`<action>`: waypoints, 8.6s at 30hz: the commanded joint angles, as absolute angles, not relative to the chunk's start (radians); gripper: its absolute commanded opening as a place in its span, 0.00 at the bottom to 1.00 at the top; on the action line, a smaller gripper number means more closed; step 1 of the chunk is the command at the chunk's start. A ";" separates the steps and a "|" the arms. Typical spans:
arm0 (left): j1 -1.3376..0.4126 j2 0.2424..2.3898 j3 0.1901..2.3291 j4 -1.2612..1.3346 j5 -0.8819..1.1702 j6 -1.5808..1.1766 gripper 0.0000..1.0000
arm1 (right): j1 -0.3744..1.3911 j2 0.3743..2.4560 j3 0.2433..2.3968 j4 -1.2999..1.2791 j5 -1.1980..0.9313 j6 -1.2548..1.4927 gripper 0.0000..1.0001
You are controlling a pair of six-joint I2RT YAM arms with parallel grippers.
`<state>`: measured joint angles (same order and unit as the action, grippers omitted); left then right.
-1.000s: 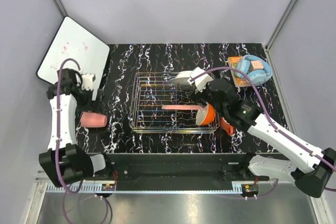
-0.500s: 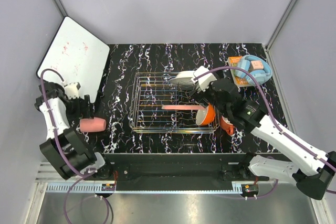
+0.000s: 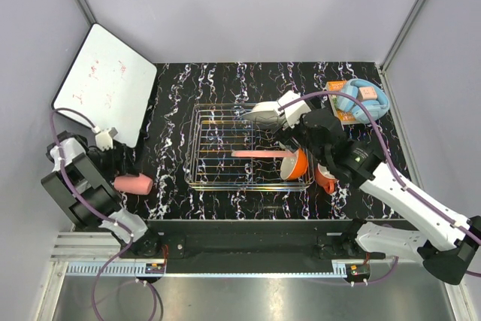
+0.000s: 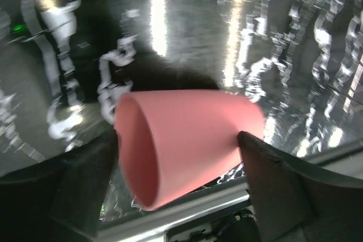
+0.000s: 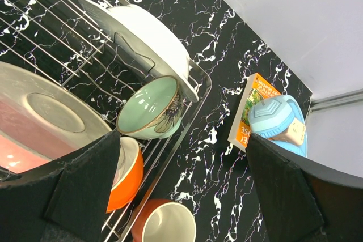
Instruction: Load the mixed dishes into the dish rack
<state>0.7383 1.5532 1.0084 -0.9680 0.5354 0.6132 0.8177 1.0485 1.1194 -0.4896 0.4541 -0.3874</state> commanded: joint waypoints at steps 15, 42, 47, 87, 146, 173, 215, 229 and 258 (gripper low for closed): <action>0.746 1.674 1.095 -1.181 0.756 0.825 0.00 | 0.810 1.083 1.155 -0.483 0.459 -0.357 1.00; 0.023 1.491 1.835 -0.914 1.280 0.070 0.00 | 0.740 1.184 1.301 -0.178 0.022 0.434 1.00; 0.005 1.347 1.370 0.639 1.280 -0.986 0.00 | 0.638 1.227 1.204 0.131 -0.260 0.892 1.00; -0.135 1.583 1.196 1.516 1.103 -1.749 0.00 | 0.594 1.537 1.163 0.870 -0.414 1.424 1.00; 0.141 1.496 1.267 -0.566 0.586 0.035 0.99 | 0.678 1.850 2.135 -0.895 -0.143 0.410 0.00; 0.009 1.529 1.040 -0.453 0.264 0.245 0.99 | 0.841 2.439 2.749 -1.186 0.098 0.282 0.00; -0.141 1.289 0.796 -0.491 0.351 0.261 0.99 | 0.842 2.592 2.715 -1.082 0.087 0.233 0.00; -0.141 1.295 0.802 -0.489 0.328 0.258 0.99 | 0.842 2.586 2.694 -1.045 0.130 0.229 0.00; -0.141 1.328 0.908 -0.500 0.262 0.265 0.99 | 0.851 2.319 2.569 -1.091 0.129 0.187 1.00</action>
